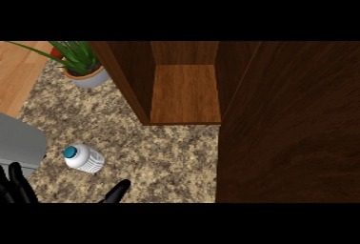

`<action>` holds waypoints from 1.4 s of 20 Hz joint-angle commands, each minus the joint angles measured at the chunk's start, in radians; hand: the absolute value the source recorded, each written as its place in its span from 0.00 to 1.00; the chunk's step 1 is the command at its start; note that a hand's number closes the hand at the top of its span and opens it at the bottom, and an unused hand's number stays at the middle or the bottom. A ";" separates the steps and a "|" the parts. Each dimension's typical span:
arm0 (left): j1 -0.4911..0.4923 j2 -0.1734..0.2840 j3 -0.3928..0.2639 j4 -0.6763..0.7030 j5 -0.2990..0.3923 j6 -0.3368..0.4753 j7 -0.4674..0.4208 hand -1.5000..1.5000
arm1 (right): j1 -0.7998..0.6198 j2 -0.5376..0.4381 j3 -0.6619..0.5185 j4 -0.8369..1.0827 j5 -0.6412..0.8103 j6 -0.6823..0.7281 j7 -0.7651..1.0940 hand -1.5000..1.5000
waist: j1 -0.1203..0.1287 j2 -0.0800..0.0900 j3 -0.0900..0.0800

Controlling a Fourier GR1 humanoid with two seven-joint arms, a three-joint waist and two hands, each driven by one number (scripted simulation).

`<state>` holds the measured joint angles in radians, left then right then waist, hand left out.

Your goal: Pick up the bottled water, place it into the cabinet and close the cabinet

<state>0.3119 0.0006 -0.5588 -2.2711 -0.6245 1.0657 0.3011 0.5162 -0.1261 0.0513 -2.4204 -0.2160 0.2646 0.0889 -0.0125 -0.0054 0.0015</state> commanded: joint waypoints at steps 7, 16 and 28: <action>0.019 -0.001 -0.112 0.011 -0.170 0.119 0.118 0.00 | 0.169 0.003 -0.060 -0.110 -0.089 0.091 -0.066 0.00 | -0.002 0.003 0.000; 0.033 -0.001 -0.013 0.058 -0.053 0.147 0.110 0.00 | 0.315 -0.010 -0.086 -0.188 -0.136 0.153 -0.135 0.00 | -0.013 0.000 -0.002; 0.014 0.107 0.100 0.200 0.336 0.224 -0.099 0.00 | 0.402 -0.001 -0.065 -0.209 -0.111 0.170 -0.191 0.00 | -0.002 -0.005 -0.008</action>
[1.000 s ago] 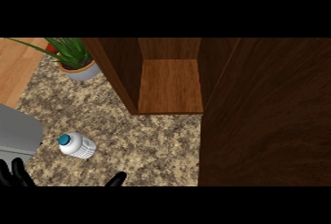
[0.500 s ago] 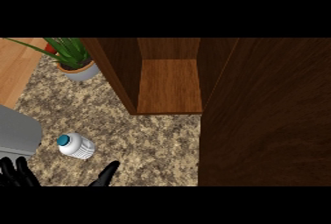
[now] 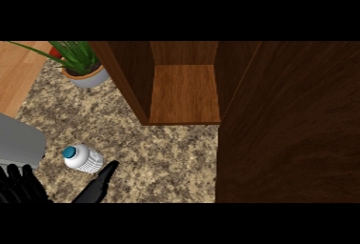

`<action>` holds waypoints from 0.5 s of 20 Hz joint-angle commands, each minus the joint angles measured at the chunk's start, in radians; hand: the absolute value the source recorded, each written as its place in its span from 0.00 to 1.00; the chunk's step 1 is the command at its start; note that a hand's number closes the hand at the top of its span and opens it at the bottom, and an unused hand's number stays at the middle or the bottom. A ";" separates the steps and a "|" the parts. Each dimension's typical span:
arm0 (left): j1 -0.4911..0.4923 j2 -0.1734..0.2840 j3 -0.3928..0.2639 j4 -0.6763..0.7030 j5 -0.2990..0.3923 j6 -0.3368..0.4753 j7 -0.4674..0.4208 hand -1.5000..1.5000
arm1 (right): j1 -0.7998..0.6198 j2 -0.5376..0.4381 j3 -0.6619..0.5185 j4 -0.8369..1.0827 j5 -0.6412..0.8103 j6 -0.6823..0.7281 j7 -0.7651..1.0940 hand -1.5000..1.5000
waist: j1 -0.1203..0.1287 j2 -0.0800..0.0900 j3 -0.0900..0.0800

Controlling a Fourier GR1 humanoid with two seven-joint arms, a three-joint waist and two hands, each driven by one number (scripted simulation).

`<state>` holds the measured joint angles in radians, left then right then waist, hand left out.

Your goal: Pick up the bottled water, place it into the cabinet and close the cabinet

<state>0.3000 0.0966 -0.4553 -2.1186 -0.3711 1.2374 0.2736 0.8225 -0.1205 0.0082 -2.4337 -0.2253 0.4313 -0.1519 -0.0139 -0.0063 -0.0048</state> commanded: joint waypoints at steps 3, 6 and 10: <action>-0.013 0.015 0.062 0.113 0.205 0.018 -0.126 0.00 | 0.102 -0.002 -0.007 -0.141 -0.068 0.028 -0.008 0.00 | 0.003 -0.003 -0.003; -0.009 0.005 0.115 0.117 0.294 -0.032 -0.167 0.00 | 0.140 -0.025 -0.036 -0.189 -0.110 0.041 -0.002 0.00 | 0.009 0.000 -0.002; -0.041 -0.055 0.186 0.245 0.408 -0.106 -0.298 0.00 | 0.207 -0.008 -0.030 -0.151 -0.077 0.073 -0.087 0.00 | -0.009 -0.004 -0.004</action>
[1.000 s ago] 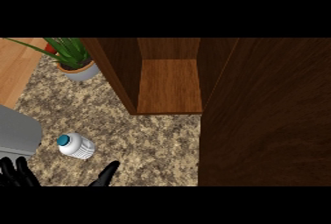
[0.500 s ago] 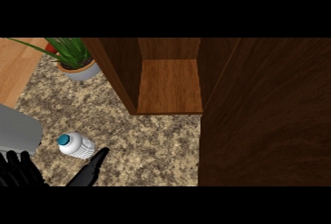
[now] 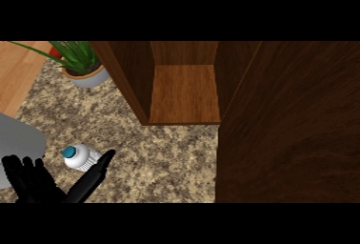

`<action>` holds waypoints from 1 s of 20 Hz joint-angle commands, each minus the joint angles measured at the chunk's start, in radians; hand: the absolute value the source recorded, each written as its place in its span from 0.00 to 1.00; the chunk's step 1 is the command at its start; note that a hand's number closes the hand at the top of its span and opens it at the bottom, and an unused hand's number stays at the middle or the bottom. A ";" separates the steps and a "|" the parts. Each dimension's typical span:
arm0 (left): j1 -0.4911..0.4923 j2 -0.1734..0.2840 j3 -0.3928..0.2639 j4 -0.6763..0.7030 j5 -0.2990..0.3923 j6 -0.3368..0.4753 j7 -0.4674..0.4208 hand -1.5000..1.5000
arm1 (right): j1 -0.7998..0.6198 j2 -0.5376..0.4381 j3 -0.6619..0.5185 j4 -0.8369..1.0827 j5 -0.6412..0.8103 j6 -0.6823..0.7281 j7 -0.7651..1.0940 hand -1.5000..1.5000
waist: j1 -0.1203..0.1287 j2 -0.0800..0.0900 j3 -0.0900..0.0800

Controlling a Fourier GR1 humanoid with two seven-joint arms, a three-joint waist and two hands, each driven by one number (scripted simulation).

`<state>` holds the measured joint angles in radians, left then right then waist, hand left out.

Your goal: Pick up the bottled water, place it into the cabinet and close the cabinet

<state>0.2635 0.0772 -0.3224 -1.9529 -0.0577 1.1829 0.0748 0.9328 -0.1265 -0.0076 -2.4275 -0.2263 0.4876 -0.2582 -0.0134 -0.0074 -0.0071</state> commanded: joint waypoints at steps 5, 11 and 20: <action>-0.011 -0.075 0.158 0.162 0.268 -0.164 -0.294 0.00 | 0.102 -0.011 -0.029 -0.164 -0.085 0.008 0.010 0.00 | 0.009 0.001 -0.001; -0.028 -0.077 0.285 0.387 0.511 -0.347 -0.564 0.00 | 0.112 -0.005 -0.022 -0.109 -0.031 0.026 -0.059 0.00 | 0.008 0.004 -0.001; -0.121 -0.077 0.443 0.738 0.701 -0.566 -0.849 0.00 | 0.163 -0.009 -0.064 -0.158 -0.066 0.026 -0.059 0.00 | 0.003 0.009 0.004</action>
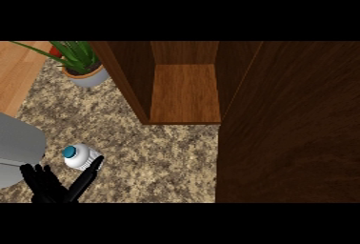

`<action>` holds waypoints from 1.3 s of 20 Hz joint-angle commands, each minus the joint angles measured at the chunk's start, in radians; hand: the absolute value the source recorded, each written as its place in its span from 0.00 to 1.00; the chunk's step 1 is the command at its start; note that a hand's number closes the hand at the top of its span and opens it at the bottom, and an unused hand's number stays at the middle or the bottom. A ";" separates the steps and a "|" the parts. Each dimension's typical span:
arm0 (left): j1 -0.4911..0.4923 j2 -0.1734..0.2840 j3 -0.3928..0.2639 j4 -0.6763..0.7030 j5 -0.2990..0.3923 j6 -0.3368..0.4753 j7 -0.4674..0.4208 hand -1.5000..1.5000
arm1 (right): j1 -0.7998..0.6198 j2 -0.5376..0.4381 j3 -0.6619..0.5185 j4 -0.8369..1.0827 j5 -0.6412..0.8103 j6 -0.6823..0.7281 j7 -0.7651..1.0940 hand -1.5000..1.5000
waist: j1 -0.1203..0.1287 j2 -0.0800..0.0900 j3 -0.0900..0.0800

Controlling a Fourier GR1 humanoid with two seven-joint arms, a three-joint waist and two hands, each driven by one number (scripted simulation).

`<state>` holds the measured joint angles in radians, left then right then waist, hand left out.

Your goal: Pick up the bottled water, place it into the cabinet and close the cabinet

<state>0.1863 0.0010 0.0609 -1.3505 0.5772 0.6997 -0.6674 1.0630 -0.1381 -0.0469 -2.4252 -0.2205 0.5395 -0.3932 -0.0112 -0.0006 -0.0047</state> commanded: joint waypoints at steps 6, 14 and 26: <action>-0.114 0.007 0.125 0.316 0.175 -0.309 -0.239 0.00 | 0.082 -0.015 -0.058 -0.157 -0.083 0.026 0.010 0.00 | -0.008 0.001 0.001; -0.218 0.048 0.155 0.474 0.223 -0.477 -0.306 0.00 | 0.064 -0.017 -0.076 -0.170 -0.114 0.021 0.037 0.00 | 0.001 0.004 0.002; -0.309 -0.001 0.145 0.522 0.233 -0.479 -0.395 1.00 | 0.081 -0.024 -0.131 -0.176 -0.168 0.039 0.045 0.00 | 0.006 0.003 0.003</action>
<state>-0.1095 0.0047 0.2054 -0.8291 0.8176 0.2336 -1.0234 1.1171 -0.1692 -0.1801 -2.4176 -0.2546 0.6011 -0.4523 -0.0121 0.0014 -0.0018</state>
